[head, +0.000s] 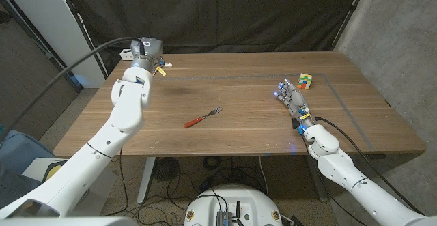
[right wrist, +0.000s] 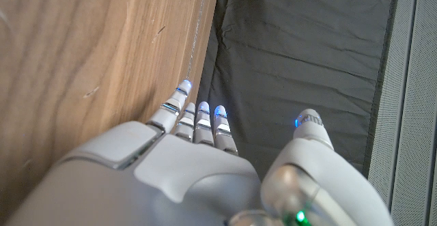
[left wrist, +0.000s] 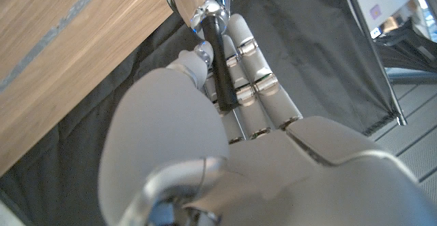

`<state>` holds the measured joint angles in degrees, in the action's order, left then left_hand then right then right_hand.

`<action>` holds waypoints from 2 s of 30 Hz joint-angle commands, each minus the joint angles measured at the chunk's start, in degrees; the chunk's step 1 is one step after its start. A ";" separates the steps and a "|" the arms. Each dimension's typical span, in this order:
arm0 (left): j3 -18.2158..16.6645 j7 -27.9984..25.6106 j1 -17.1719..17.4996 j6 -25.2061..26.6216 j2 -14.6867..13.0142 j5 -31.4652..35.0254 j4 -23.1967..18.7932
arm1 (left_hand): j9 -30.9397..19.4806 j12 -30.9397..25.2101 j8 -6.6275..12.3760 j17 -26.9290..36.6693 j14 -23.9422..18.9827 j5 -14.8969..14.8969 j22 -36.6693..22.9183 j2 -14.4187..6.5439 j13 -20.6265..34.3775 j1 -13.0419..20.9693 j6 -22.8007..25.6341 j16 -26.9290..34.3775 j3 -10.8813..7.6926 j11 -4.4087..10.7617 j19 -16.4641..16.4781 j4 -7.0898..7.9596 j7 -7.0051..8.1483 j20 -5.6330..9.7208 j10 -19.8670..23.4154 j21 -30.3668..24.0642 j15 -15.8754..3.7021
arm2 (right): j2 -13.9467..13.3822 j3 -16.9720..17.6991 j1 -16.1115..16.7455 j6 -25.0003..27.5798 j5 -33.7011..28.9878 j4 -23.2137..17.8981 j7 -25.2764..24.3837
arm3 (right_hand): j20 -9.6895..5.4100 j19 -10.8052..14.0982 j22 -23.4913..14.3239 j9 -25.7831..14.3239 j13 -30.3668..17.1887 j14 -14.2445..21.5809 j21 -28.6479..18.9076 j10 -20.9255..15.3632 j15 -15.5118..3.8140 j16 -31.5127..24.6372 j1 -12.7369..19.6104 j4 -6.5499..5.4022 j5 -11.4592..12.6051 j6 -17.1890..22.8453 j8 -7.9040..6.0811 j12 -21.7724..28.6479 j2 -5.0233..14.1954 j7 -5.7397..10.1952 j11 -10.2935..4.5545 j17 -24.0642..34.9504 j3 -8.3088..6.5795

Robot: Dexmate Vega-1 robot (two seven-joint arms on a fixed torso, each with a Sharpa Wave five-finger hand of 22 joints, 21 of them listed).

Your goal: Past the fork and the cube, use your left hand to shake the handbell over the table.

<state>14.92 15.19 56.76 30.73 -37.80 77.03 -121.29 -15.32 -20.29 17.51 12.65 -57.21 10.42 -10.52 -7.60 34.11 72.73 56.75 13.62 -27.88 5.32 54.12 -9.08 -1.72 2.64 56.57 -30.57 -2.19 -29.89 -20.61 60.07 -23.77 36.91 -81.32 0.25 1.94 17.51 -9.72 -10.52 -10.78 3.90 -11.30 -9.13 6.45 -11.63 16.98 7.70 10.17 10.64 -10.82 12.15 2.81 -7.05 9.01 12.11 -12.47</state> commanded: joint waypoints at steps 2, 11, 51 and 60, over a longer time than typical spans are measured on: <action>-5.03 -16.36 2.66 -9.69 2.19 -45.46 0.93 | -0.45 0.15 0.28 0.04 -7.08 0.45 -0.11 -0.39 0.31 0.14 -0.02 0.43 -0.38 -0.41 0.12 -0.22 -0.39 -0.58 0.39 -0.57 -7.35 | -0.04 -0.03 0.03 0.15 -0.64 -0.83 -0.80 | 0.17 0.49 -0.12 -0.20 -0.26 0.35 0.12 -0.47 -0.15 -0.25 -0.15 0.16 0.01 0.51 -0.11 0.10 0.58 -0.12 0.00 0.17 0.01; -3.88 -24.21 2.63 -7.40 1.73 -54.97 0.48 | -0.65 0.24 0.32 -0.04 -7.11 0.53 -0.11 -0.35 0.52 0.21 -0.12 0.41 -0.48 -0.43 0.15 -0.31 -0.54 -0.76 0.42 -0.72 -7.23 | -0.20 0.09 0.50 0.22 -0.89 -1.58 -1.47 | 0.16 0.53 -0.12 -0.20 -0.26 0.40 0.12 -0.50 -0.20 -0.26 -0.14 0.16 0.01 0.57 -0.13 0.10 0.62 -0.13 0.05 0.18 0.01; 9.61 -25.33 -9.84 7.61 -12.74 -69.67 0.00 | -1.19 0.83 0.28 -0.20 -7.27 0.86 -0.10 -0.27 1.07 0.28 -0.07 0.43 -0.83 -0.59 -0.12 -0.44 -1.13 -1.43 0.75 -1.32 -6.81 | 0.12 0.15 0.25 0.43 -0.80 -1.18 -1.86 | 0.05 0.68 -0.12 -0.19 -0.26 0.77 0.12 -0.62 0.12 -0.33 -0.11 0.15 0.00 0.68 -0.13 0.05 0.77 -0.16 0.13 0.21 0.03; 15.40 -21.56 -15.67 11.87 -14.48 -67.54 0.93 | -1.24 0.93 0.26 -0.15 -7.33 0.90 -0.10 -0.13 1.10 0.41 0.07 0.51 -0.84 -0.46 -0.01 -0.60 -1.20 -1.38 1.02 -1.53 -6.97 | 0.17 0.54 1.11 0.06 -0.90 -1.52 -2.86 | 0.06 0.70 -0.12 -0.19 -0.26 0.80 0.13 -0.68 0.11 -0.32 -0.09 0.16 0.00 0.62 -0.10 0.06 0.79 -0.12 0.10 0.22 0.04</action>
<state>24.55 -9.30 46.76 38.30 -50.11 8.11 -121.25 -16.38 -19.40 17.52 12.27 -57.22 11.09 -10.51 -7.55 35.20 72.70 56.38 13.79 -28.38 4.72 54.06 -9.73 -2.55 1.53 56.83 -31.80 -2.18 -29.88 -20.39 60.49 -23.39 35.98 -82.69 -1.72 1.95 17.51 -9.72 -10.52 -10.77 4.51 -11.30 -9.32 6.45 -11.63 16.68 7.70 10.17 10.95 -10.82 12.15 3.11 -7.37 9.21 12.11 -12.47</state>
